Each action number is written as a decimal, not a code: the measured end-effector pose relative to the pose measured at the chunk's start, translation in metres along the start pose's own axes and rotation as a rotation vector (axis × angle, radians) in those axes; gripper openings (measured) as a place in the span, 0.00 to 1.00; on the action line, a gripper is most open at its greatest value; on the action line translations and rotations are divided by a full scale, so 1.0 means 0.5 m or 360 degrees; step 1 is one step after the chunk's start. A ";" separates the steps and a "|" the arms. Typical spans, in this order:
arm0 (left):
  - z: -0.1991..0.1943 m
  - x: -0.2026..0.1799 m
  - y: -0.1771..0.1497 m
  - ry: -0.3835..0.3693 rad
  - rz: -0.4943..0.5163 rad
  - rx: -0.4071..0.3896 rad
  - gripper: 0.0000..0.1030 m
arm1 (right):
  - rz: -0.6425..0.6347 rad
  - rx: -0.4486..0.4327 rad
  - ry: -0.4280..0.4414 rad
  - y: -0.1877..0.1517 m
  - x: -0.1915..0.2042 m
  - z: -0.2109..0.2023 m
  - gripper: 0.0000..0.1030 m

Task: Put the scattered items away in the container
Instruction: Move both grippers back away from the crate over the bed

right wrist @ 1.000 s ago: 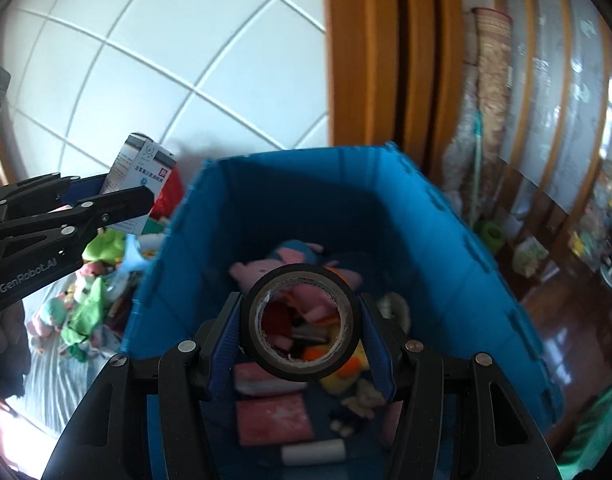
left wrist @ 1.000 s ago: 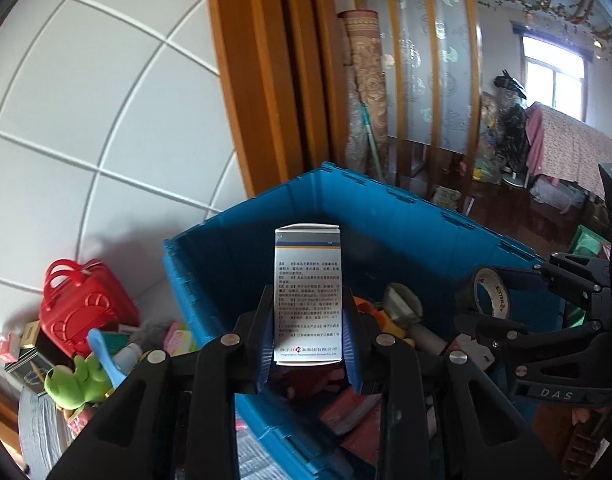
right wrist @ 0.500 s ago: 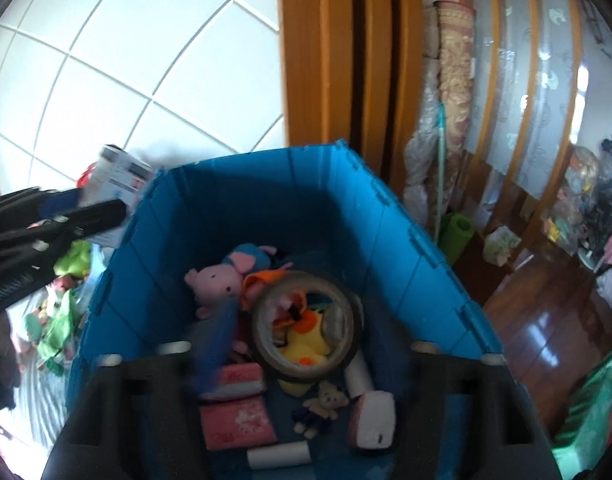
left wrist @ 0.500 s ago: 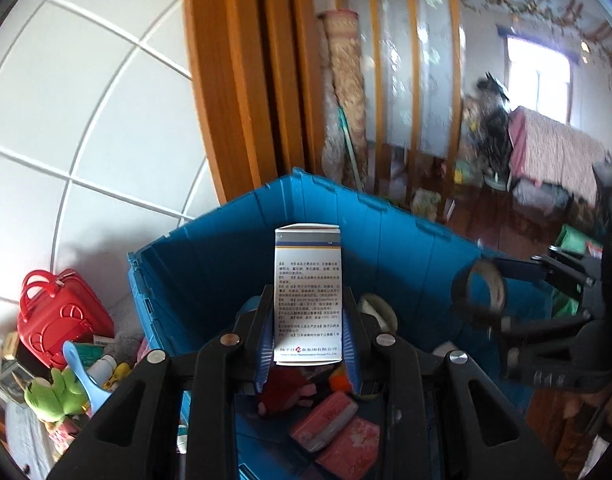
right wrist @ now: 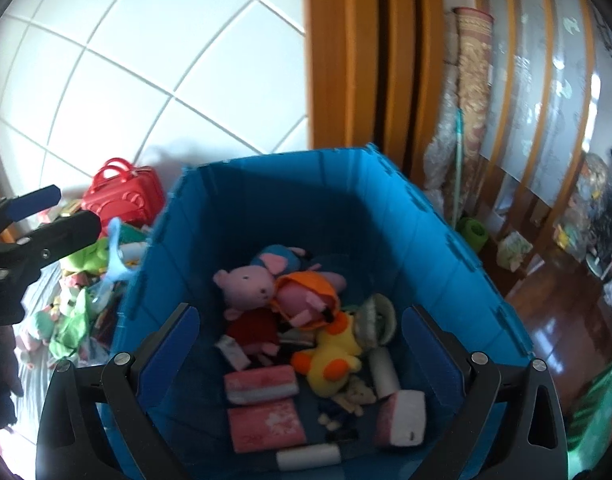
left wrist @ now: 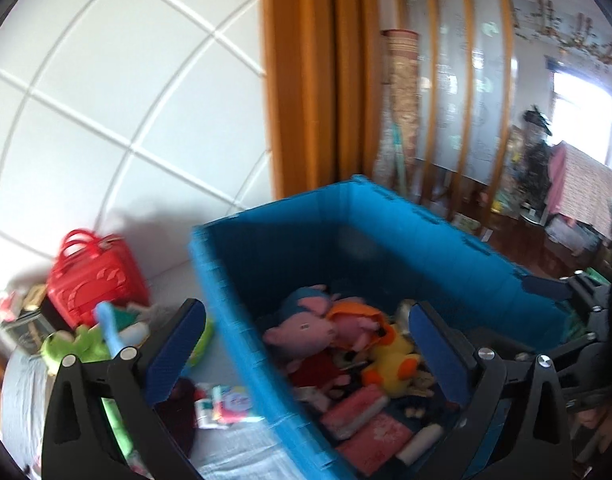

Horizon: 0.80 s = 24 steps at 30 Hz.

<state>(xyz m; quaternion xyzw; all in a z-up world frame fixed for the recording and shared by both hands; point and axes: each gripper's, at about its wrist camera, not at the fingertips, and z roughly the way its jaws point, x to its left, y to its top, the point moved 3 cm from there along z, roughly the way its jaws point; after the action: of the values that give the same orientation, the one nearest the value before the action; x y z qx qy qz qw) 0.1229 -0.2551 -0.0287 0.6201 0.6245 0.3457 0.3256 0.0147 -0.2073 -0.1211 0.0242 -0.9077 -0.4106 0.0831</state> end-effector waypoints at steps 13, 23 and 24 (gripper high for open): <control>-0.238 0.296 -0.172 0.0363 -0.0288 0.0048 1.00 | -0.0293 0.0056 0.0231 -0.010 0.342 -0.065 1.00; -0.406 0.446 -0.292 0.0403 -0.0345 0.0140 1.00 | -0.0270 0.0080 0.0242 -0.077 0.488 -0.161 1.00; -0.420 0.455 -0.302 0.0401 -0.0341 0.0144 1.00 | -0.0265 0.0082 0.0240 -0.085 0.499 -0.171 1.00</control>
<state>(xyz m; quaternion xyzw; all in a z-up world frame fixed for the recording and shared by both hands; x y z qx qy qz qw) -0.1398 -0.0325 -0.0347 0.5157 0.7378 0.3555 0.2516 -0.2174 -0.3266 -0.0648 0.1325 -0.9039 -0.3897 0.1160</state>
